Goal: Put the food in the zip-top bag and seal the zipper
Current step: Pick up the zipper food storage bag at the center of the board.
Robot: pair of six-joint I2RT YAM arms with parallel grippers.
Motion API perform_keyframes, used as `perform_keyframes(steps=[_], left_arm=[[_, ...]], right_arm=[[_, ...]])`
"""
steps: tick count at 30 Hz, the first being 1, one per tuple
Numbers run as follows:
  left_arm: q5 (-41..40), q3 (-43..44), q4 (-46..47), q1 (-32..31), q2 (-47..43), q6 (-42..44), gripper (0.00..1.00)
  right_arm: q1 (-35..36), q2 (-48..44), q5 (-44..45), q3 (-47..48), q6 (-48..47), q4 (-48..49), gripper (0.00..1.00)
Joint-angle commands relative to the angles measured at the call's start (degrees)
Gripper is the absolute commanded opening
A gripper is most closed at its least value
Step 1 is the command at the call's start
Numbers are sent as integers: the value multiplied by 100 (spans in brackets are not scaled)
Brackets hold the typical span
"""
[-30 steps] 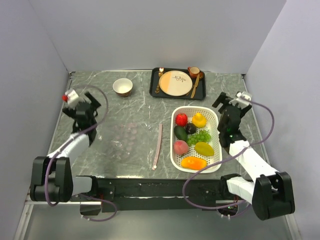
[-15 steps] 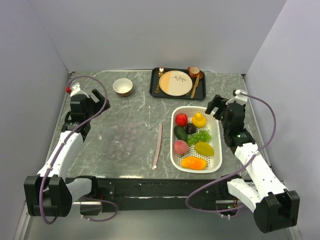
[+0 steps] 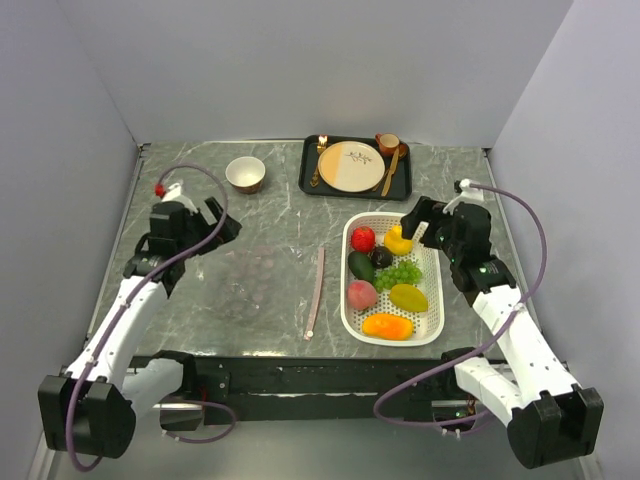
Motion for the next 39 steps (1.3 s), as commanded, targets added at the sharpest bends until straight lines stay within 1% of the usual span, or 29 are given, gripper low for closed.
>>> perform_keyframes(steps=[1,3,4,6,8,10,11,14,15,20,21,23,27,29,30,33,36,37,39], left_arm=[[-787,136,-440,-818,-64,-96,99],[-1208,207,-502,-1100,86,-140,99],[-1316,207,-494,-1337,182,-131,99],[-1431,189,-372,-1479,235,-114,99],[-1274,250,-344,-1515,297,-78,99],[-818,382,-563,-1524,463,-131,99],[-607,426,-512,-1550,508,-79,99],[-517,331,-327,-2041,622,-114,99],[-734,304,-283,-2347,640,-149,99],[-1210,452,-379,-3113,1000,-246,99],[-1342,505,-423,-3402,1070,-307,99],[-1841,558,-511,-3684,1228,-447,99],[-2090,619,-362,-4211,1658,-720,99],[-2378,899,-484,-4423,2097,-816,99],[-2728,1014,-659,-4607,2273,-974,99],[-3081,1454,-845,-4862,3063,-1106,99],[-3197,1771,-907,-5030,3512,-1133,95],[-3224,1867,-933,-5057,3592,-1186,90],[-3259,1868,-933,-5074,3716,-1343,81]], right_arm=[[46,162,-513,419,-6,-205,100],[37,163,-487,428,47,-311,100],[37,128,-504,376,82,-328,100],[46,75,-565,358,117,-372,100],[37,22,-653,358,56,-530,100],[37,-13,-645,314,21,-627,100],[37,5,-584,297,55,-662,100],[37,127,-487,209,108,-663,100],[37,232,-426,209,143,-680,100],[37,628,-83,252,407,-873,100],[46,768,22,279,477,-934,100],[46,857,338,323,486,-1032,99],[37,822,418,270,556,-979,99],[28,778,410,253,574,-918,99],[46,778,471,270,592,-918,99],[37,743,602,331,557,-988,99],[28,673,743,349,522,-1084,99],[37,638,787,349,522,-1093,100],[28,550,823,332,504,-1102,100]])
